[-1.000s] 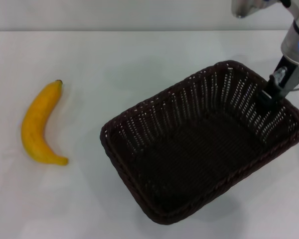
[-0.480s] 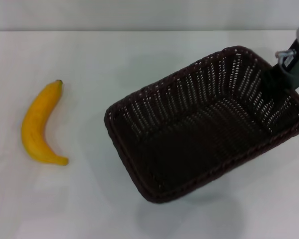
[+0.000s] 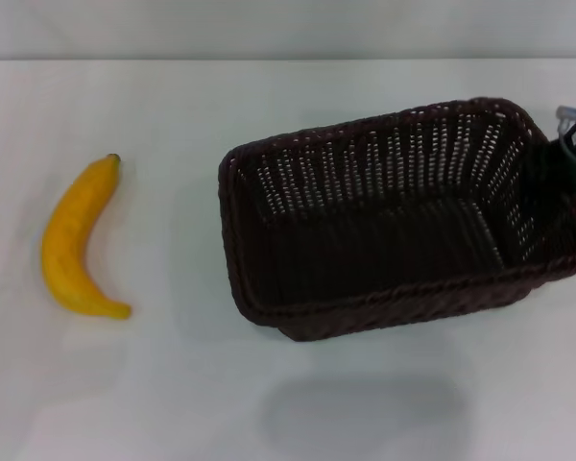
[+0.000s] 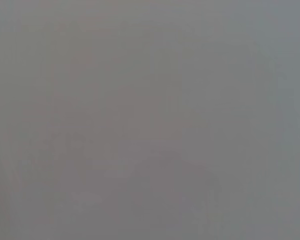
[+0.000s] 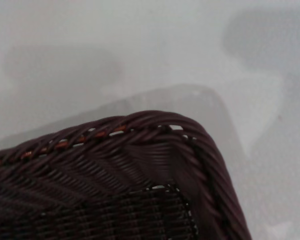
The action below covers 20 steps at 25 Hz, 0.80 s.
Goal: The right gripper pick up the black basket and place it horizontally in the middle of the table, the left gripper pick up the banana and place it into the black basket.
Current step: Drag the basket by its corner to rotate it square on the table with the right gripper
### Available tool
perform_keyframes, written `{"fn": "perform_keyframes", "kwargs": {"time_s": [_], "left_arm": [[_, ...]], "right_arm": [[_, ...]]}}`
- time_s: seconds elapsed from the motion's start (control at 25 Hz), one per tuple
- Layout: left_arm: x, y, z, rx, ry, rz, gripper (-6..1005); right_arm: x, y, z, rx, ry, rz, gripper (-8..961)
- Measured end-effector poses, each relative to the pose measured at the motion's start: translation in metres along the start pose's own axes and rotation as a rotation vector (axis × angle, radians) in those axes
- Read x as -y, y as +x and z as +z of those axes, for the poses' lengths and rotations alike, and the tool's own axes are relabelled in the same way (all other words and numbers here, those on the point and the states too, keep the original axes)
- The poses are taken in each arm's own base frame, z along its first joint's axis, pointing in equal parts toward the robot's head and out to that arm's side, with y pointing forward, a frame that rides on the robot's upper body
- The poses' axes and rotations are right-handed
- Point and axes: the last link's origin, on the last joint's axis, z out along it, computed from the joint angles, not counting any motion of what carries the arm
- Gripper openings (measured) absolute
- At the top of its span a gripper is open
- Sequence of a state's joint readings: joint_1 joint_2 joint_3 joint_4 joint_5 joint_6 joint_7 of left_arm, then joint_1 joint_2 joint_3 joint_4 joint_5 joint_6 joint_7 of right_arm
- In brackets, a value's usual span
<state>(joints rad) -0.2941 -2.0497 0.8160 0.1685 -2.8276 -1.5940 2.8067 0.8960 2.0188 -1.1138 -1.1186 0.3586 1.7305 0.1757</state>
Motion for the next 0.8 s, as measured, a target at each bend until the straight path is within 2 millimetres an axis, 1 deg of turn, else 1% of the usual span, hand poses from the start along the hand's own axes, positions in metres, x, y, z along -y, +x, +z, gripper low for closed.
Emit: {"fn": "perform_keyframes", "kwargs": {"time_s": [0.16, 0.32, 0.4, 0.52, 0.64, 0.8], "left_arm": [[0.000, -0.002, 0.008, 0.006, -0.006, -0.008, 877], [-0.002, -0.003, 0.015, 0.013, -0.010, -0.012, 877], [-0.002, -0.003, 0.015, 0.013, -0.010, -0.012, 877], [-0.002, -0.005, 0.023, 0.019, -0.013, -0.011, 877], [-0.001, -0.004, 0.024, 0.019, -0.013, -0.010, 877], [-0.002, -0.004, 0.025, 0.019, -0.012, -0.010, 876]], "right_arm": [[-0.001, 0.007, 0.004, -0.021, 0.054, -0.007, 145], [0.002, 0.014, 0.005, -0.018, 0.057, 0.001, 141], [0.002, 0.018, 0.005, -0.013, 0.066, -0.004, 139], [0.000, 0.019, 0.004, 0.011, 0.065, -0.021, 138], [-0.006, 0.020, 0.001, 0.035, 0.062, -0.053, 136], [-0.006, 0.022, 0.003, 0.019, 0.077, -0.090, 135]]}}
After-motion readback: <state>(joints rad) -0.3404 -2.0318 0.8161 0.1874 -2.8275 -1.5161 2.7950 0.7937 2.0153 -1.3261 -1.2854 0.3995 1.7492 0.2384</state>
